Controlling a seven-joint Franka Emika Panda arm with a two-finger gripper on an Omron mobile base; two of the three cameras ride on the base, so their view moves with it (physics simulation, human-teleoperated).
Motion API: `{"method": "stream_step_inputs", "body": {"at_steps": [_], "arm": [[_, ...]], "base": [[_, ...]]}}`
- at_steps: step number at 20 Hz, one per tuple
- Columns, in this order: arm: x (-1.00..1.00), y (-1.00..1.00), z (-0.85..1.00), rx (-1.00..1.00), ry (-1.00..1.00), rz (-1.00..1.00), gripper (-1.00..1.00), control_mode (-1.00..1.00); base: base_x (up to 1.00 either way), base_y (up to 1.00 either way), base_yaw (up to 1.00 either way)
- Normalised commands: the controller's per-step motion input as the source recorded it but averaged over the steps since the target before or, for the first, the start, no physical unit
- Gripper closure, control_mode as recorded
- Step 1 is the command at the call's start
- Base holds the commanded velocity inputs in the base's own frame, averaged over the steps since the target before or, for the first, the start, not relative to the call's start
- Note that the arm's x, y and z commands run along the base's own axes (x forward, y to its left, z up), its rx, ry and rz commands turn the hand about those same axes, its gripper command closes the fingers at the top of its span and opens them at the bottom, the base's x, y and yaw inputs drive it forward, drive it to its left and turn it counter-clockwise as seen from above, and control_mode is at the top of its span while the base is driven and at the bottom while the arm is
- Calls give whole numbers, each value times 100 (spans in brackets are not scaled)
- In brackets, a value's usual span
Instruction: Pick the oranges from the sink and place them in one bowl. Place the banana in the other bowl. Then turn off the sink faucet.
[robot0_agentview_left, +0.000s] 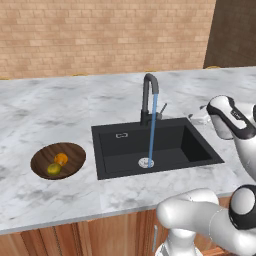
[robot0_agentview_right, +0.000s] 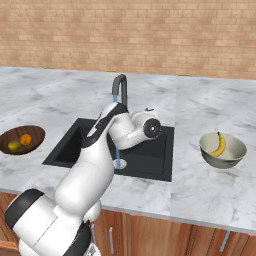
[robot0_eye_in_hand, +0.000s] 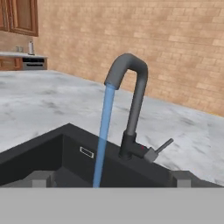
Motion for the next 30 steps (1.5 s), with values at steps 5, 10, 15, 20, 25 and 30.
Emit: {"method": "stream_step_inputs", "body": {"at_steps": [5, 10, 15, 20, 25, 30], "arm": [[14, 11, -10, 0, 0, 0, -100, -100], [28, 7, -11, 0, 1, 0, -100, -100], [32, 0, -13, 0, 4, 0, -100, -100], [24, 0, -12, 0, 3, 0, -100, -100], [7, 0, -16, 5, -1, 0, -100, -100], [1, 0, -8, 12, -12, 0, -100, -100]], "base": [[0, 0, 0], [0, 0, 0], [0, 0, 0], [0, 0, 0], [0, 0, 0], [0, 0, 0]]}}
